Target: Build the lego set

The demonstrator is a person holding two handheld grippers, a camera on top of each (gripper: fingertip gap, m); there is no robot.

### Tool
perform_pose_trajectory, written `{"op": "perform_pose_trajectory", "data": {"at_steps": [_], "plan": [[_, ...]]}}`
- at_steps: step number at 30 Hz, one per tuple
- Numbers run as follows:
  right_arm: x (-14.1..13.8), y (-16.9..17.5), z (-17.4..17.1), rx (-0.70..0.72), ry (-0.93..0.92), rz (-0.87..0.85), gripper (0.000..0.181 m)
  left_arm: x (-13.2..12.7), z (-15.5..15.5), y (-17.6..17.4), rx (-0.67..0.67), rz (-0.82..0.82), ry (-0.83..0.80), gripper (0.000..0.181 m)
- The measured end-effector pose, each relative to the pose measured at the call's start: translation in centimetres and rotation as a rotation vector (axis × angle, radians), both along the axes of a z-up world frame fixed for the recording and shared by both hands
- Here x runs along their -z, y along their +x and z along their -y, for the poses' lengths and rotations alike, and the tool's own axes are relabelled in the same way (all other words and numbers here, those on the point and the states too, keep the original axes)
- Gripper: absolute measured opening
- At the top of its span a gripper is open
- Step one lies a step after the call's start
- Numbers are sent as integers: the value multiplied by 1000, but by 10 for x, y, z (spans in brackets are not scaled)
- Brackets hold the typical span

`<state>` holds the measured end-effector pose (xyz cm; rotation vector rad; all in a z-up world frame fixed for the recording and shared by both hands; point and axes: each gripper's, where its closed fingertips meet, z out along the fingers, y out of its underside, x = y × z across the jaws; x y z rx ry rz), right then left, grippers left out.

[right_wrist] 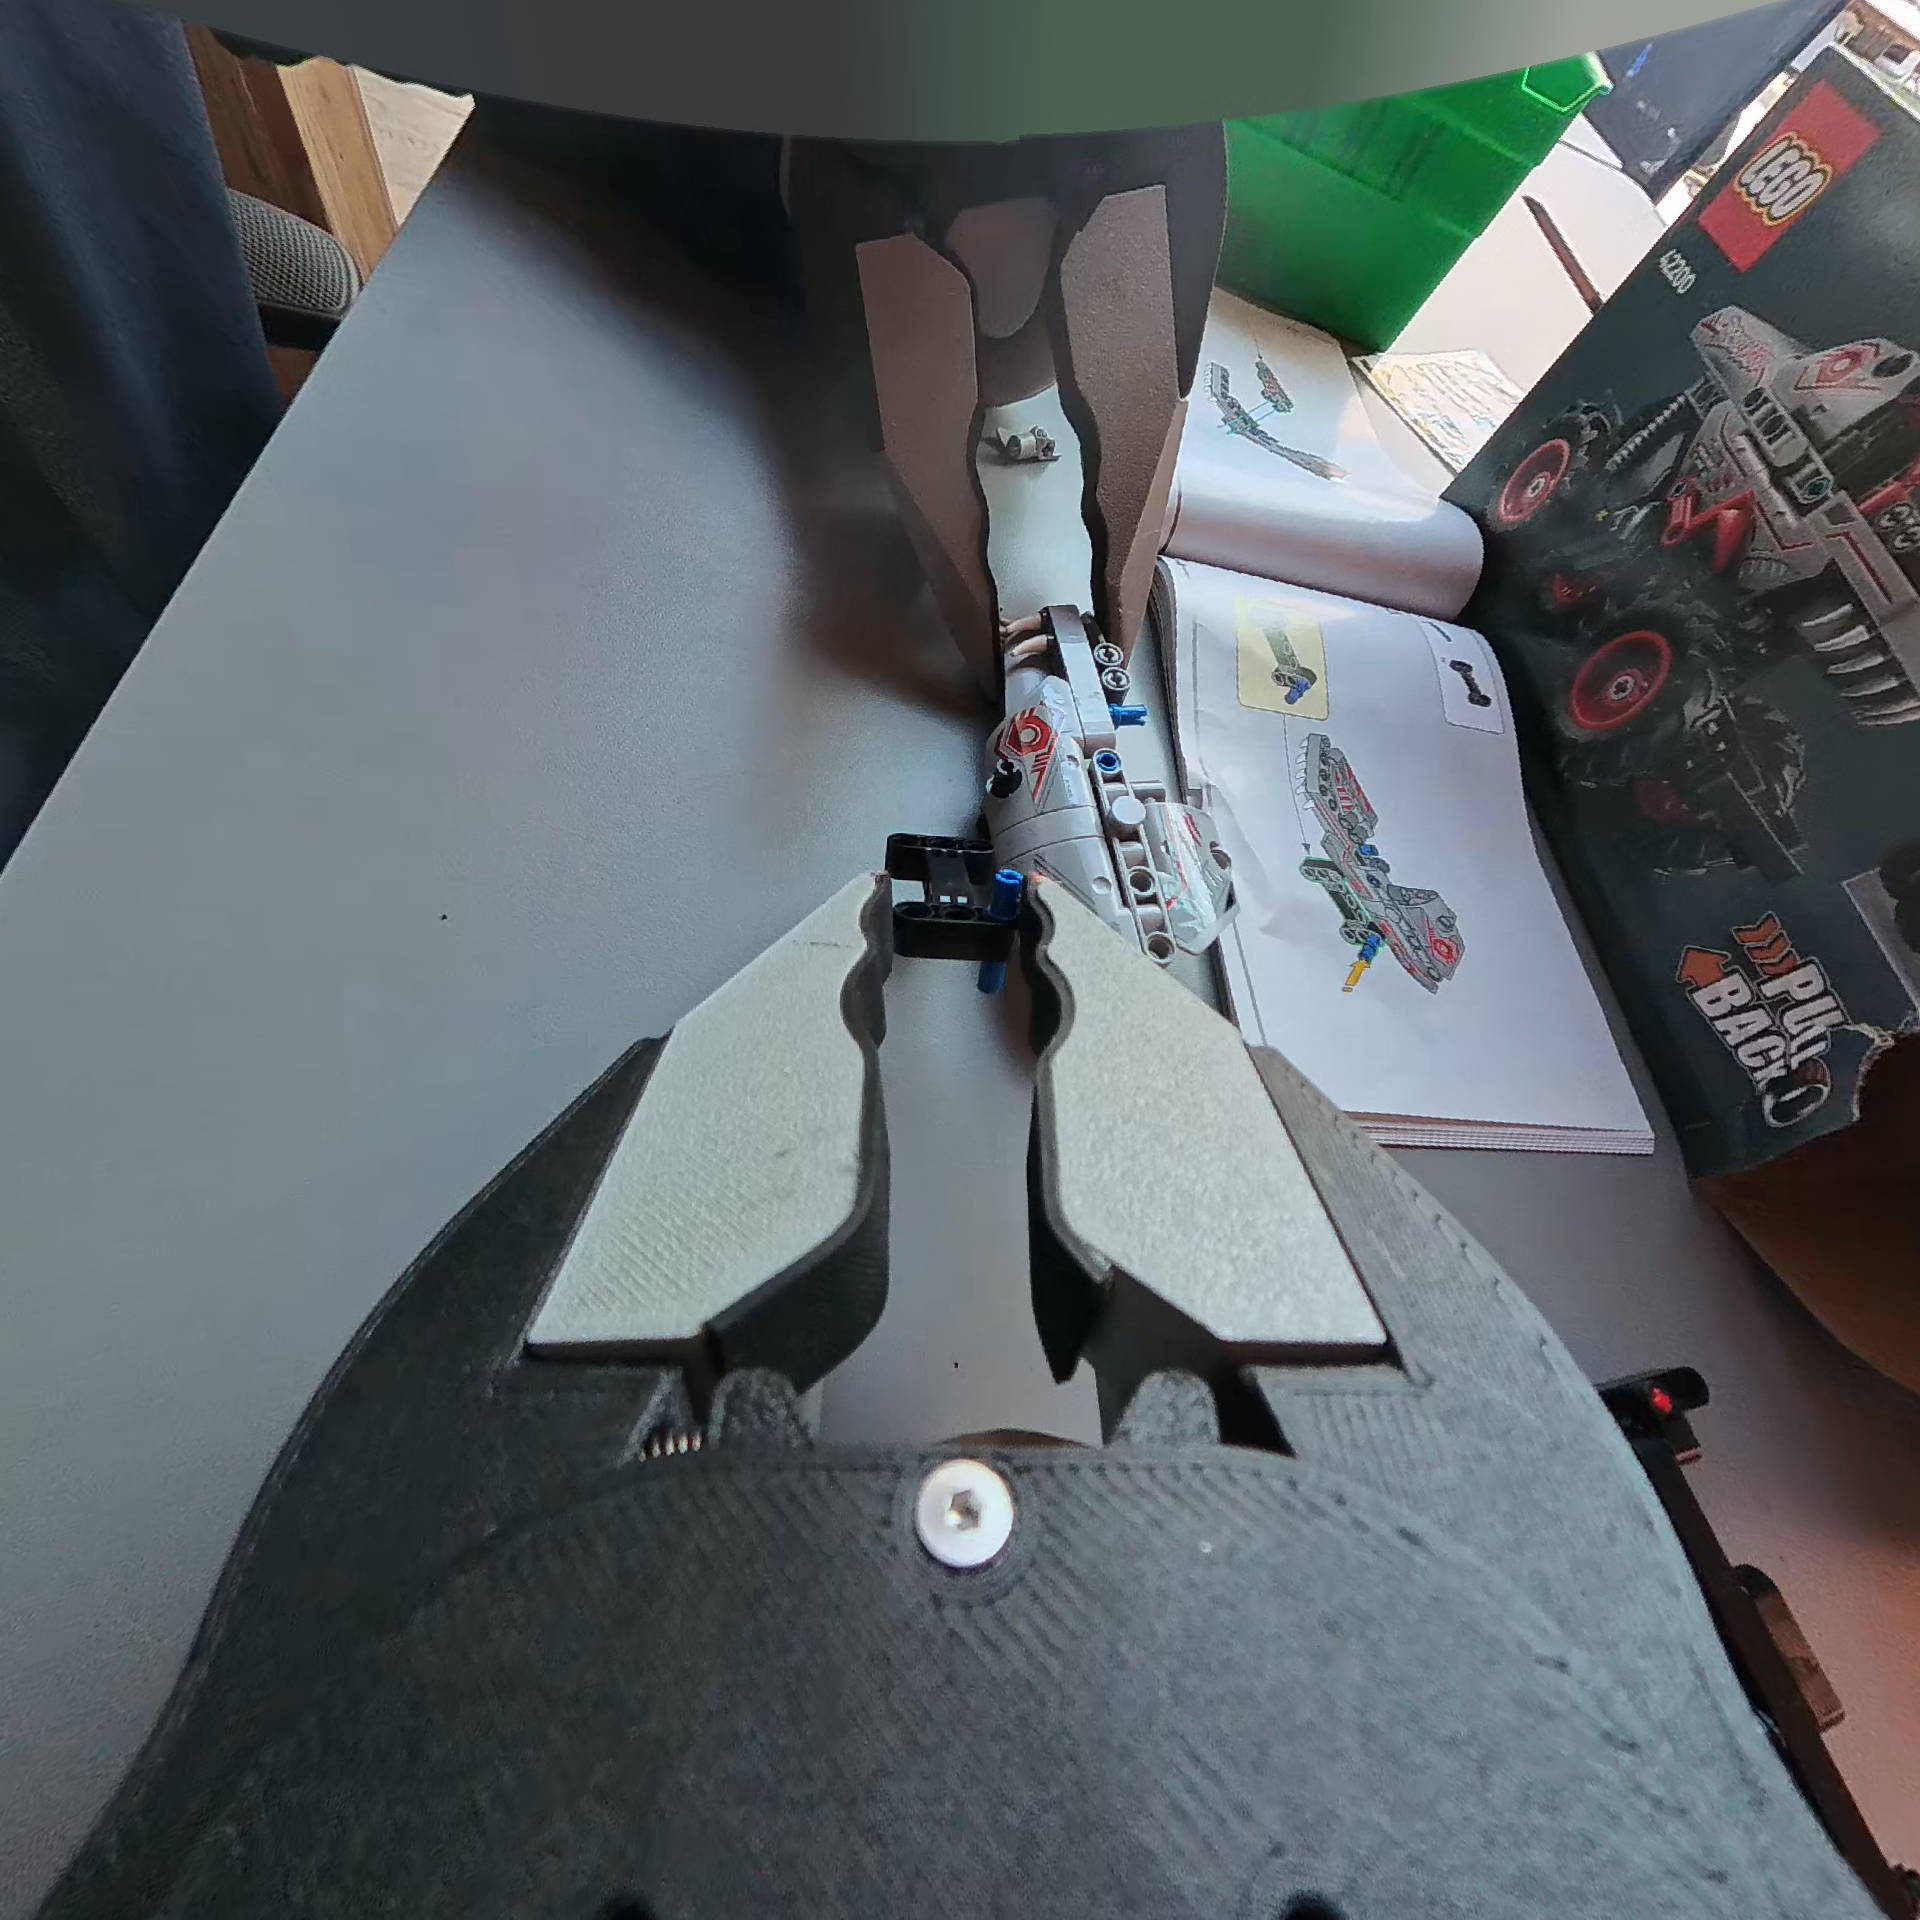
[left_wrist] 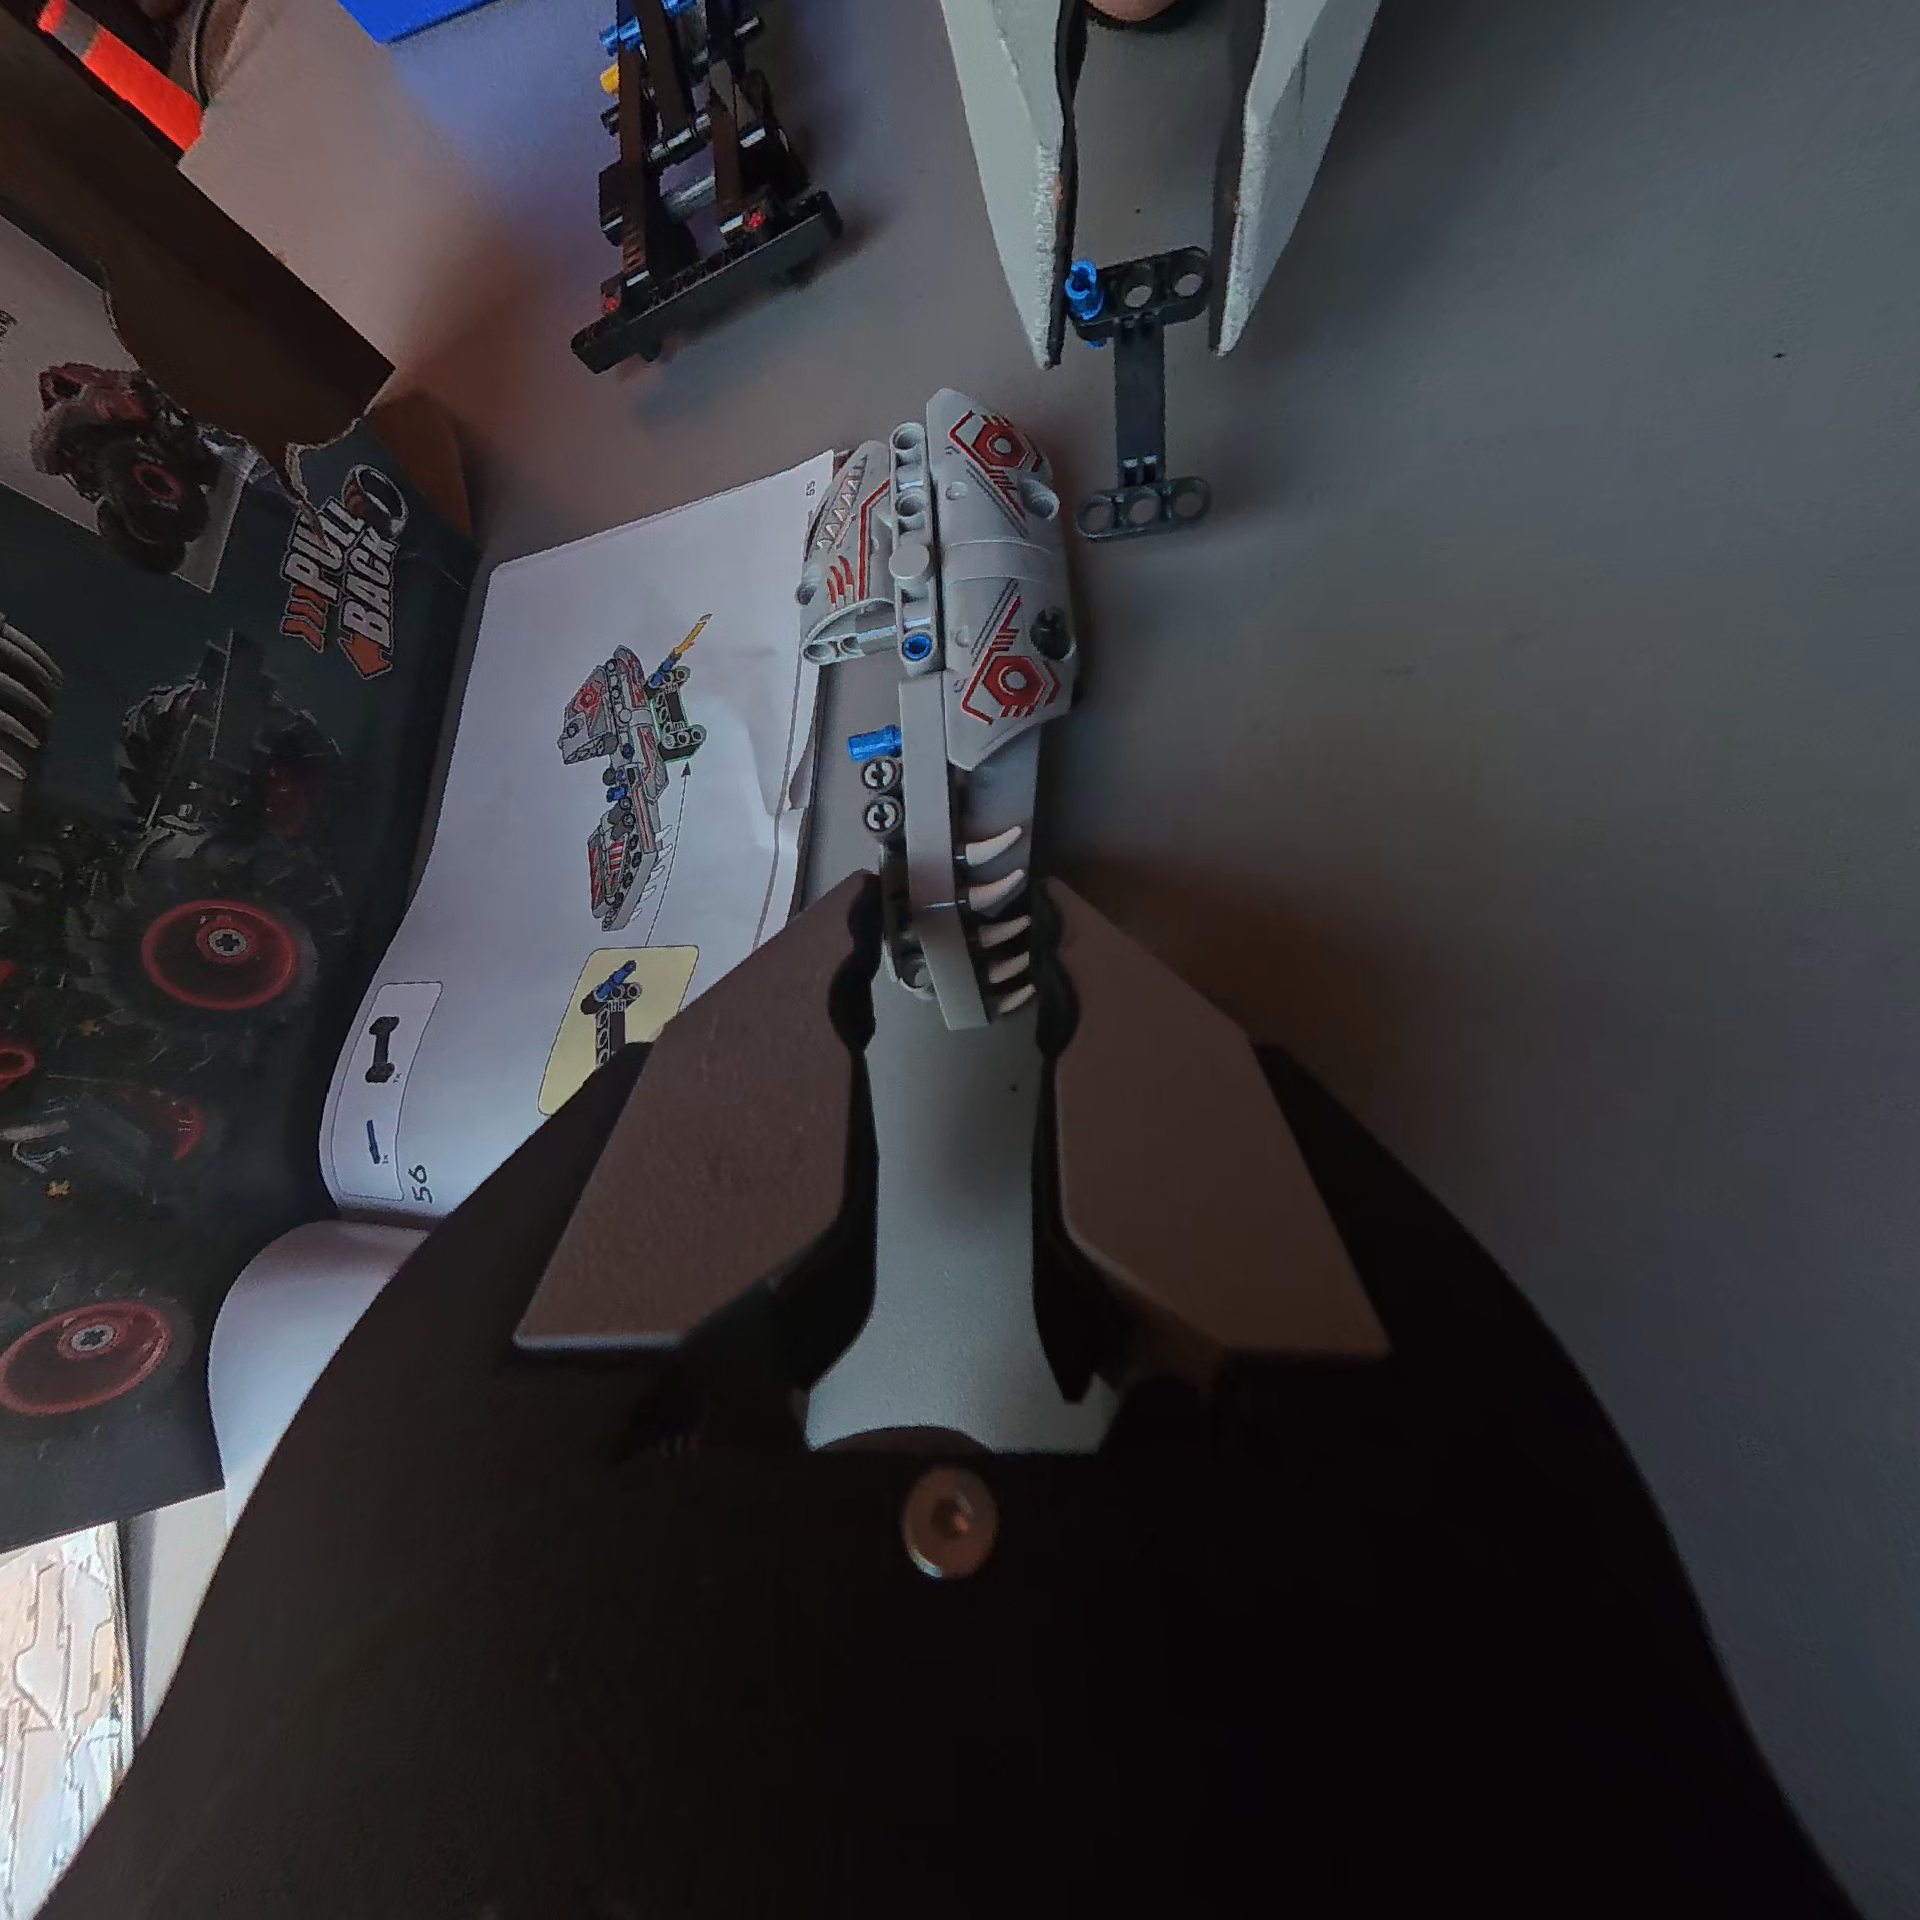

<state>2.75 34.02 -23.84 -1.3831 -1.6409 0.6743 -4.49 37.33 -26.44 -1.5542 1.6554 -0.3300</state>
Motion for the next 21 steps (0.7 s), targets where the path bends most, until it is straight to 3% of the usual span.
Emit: {"op": "perform_pose_trajectory", "data": {"at_steps": [13, 21], "plan": [[-1, 0, 0, 2, 8, -4, 21, 0, 2, 0, 2, 2, -21, 25], [-10, 3, -8, 35, -60, -68, 21, 2, 4, -1, -32, 22, -163, 25]]}}
